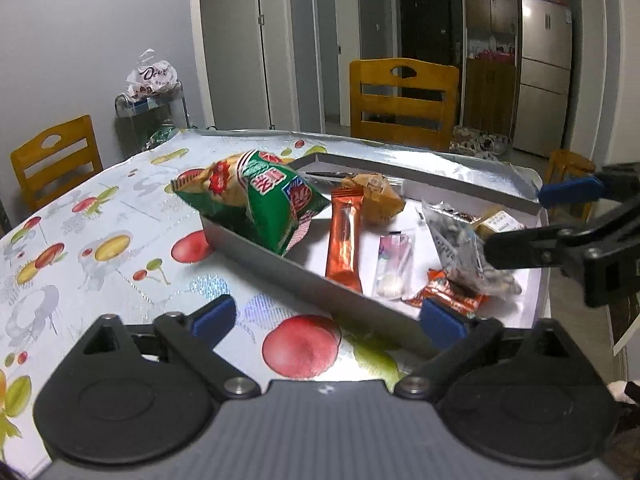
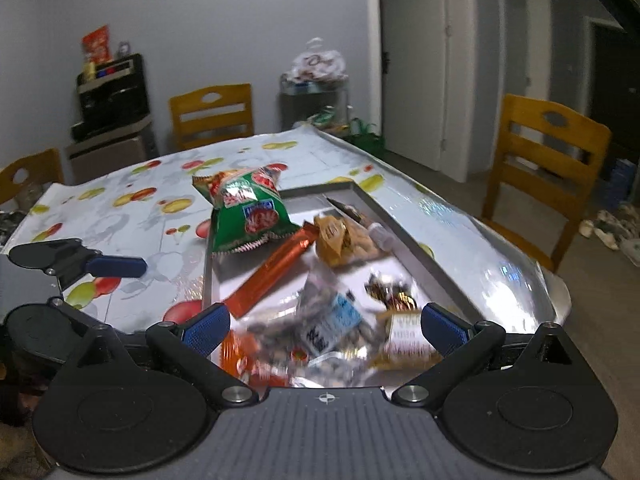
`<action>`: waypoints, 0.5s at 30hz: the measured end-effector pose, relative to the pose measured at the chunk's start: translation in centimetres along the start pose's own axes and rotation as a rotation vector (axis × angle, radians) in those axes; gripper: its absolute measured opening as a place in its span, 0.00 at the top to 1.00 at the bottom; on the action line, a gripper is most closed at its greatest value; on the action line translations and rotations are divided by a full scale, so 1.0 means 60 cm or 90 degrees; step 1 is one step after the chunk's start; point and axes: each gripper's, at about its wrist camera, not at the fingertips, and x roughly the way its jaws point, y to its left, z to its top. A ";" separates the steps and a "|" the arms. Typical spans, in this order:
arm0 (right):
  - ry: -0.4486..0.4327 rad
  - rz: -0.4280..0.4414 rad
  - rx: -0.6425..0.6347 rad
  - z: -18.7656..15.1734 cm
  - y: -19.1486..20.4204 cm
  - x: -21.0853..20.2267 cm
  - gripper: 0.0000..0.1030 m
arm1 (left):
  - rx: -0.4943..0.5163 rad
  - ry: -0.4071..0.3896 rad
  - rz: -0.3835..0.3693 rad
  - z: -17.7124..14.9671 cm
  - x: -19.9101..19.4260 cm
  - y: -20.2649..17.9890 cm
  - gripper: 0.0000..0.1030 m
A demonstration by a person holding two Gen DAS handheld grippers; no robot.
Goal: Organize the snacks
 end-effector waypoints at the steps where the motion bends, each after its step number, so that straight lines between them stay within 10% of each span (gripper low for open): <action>1: -0.003 -0.009 0.009 -0.003 0.002 -0.003 0.00 | -0.004 -0.004 -0.002 -0.005 -0.001 0.002 0.01; 15: 0.046 -0.017 0.000 -0.055 0.051 -0.007 0.00 | -0.043 -0.013 0.016 -0.039 -0.025 0.009 0.01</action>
